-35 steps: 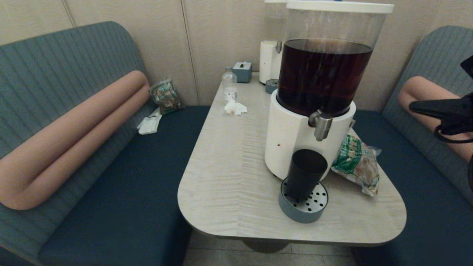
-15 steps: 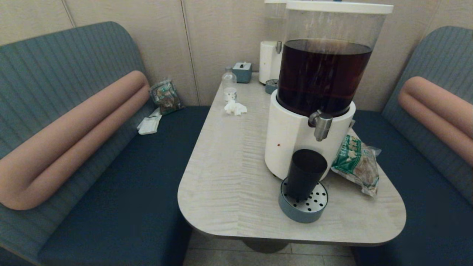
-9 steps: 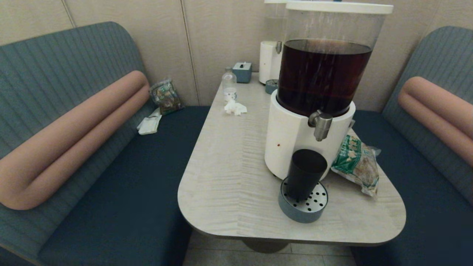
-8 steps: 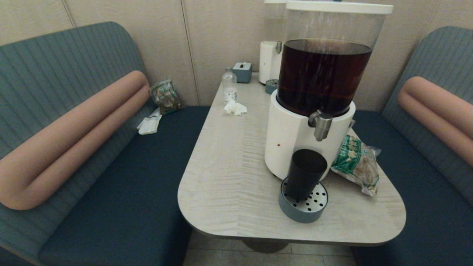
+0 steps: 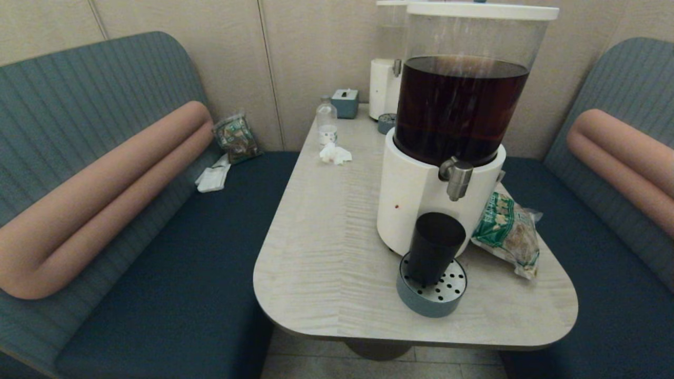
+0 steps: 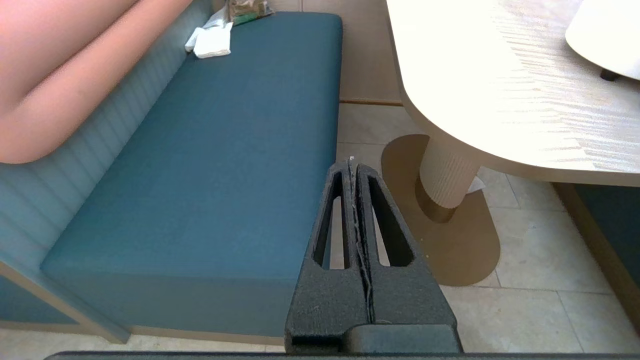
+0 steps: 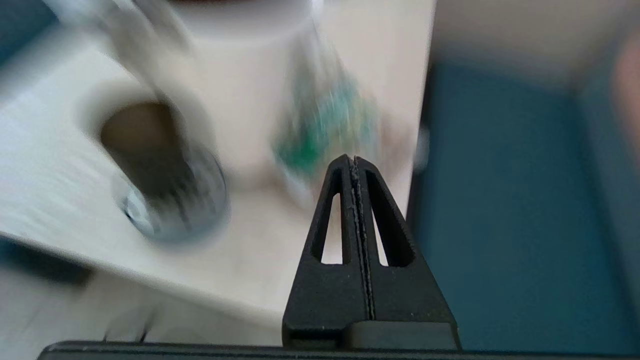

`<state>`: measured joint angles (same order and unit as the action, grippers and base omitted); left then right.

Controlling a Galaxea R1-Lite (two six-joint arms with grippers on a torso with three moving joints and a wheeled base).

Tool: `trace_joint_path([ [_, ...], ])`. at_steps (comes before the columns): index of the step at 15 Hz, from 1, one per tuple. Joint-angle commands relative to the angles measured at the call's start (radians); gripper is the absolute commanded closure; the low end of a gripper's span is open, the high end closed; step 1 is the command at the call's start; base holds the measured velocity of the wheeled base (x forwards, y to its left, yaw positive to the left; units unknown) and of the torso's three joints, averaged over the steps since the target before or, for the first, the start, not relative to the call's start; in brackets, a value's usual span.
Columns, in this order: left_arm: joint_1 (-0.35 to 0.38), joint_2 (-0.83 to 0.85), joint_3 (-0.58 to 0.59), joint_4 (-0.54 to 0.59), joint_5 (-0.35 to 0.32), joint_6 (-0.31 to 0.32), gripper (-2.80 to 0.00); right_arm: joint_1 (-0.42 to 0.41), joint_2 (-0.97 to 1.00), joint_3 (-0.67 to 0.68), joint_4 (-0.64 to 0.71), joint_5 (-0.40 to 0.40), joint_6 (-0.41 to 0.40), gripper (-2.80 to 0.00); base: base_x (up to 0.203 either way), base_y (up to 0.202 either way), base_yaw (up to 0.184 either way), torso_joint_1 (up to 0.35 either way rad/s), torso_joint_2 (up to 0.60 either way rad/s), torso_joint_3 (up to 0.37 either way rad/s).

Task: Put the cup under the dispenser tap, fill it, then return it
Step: Turn on the faucet

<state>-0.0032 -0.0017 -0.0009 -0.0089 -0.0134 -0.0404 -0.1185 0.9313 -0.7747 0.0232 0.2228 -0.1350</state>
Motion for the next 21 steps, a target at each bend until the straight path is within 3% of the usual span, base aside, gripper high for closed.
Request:
trace_joint_path([
  [1, 0.0, 0.002, -0.001, 0.0, 0.0, -0.001, 0.0, 0.123, 0.229, -0.034, 0.008, -0.26, -0.02, 0.0, 0.0, 0.0, 0.0, 0.0, 0.0, 0.0],
  [2, 0.0, 0.002, 0.001, 0.0, 0.0, -0.001, 0.0, 0.143, 0.273, -0.047, -0.024, -0.34, -0.095, 0.0, 0.0, 0.0, 0.0, 0.0, 0.0, 0.0],
  [3, 0.0, 0.002, 0.0, 0.0, 0.0, -0.001, 0.0, 0.157, 0.286, -0.054, -0.083, -0.383, -0.211, 0.0, 0.0, 0.0, 0.0, 0.0, 0.0, 0.0],
  [4, 0.0, 0.002, 0.0, 0.0, 0.0, -0.001, 0.0, 0.173, 0.289, -0.057, -0.138, -0.407, -0.274, 0.0, 0.0, 0.0, 0.0, 0.0, 0.0, 0.0],
  [7, 0.0, 0.002, -0.001, 0.0, 0.0, -0.001, 0.0, 0.289, 0.307, -0.115, -0.197, -0.443, -0.309, 0.0, 0.0, 0.0, 0.0, 0.0, 0.0, 0.0],
  [9, 0.0, 0.002, 0.001, 0.0, 0.0, -0.001, 0.0, 0.315, 0.341, -0.159, -0.199, -0.402, -0.302, 0.0, 0.0, 0.0, 0.0, 0.0, 0.0, 0.0],
  [11, 0.0, 0.002, 0.001, 0.0, 0.0, -0.001, 0.0, 0.334, 0.369, -0.177, -0.199, -0.335, -0.239, 0.0, 0.0, 0.0, 0.0, 0.0, 0.0, 0.0],
  [13, 0.0, 0.002, -0.001, 0.0, 0.0, -0.001, 0.0, 0.364, 0.392, -0.192, -0.18, -0.277, -0.105, 0.0, 0.0, 0.0, 0.0, 0.0, 0.0, 0.0],
  [18, 0.0, 0.002, 0.001, 0.0, 0.0, -0.001, 0.0, 0.381, 0.407, -0.335, 0.043, -0.131, 0.154, 0.0, 0.0, 0.0, 0.0, 0.0, 0.0, 0.0],
  [21, 0.0, 0.002, 0.001, 0.0, 0.0, -0.001, 0.0, 0.387, 0.44, -0.382, 0.066, -0.061, 0.208, 0.0, 0.0, 0.0, 0.0, 0.0, 0.0, 0.0],
])
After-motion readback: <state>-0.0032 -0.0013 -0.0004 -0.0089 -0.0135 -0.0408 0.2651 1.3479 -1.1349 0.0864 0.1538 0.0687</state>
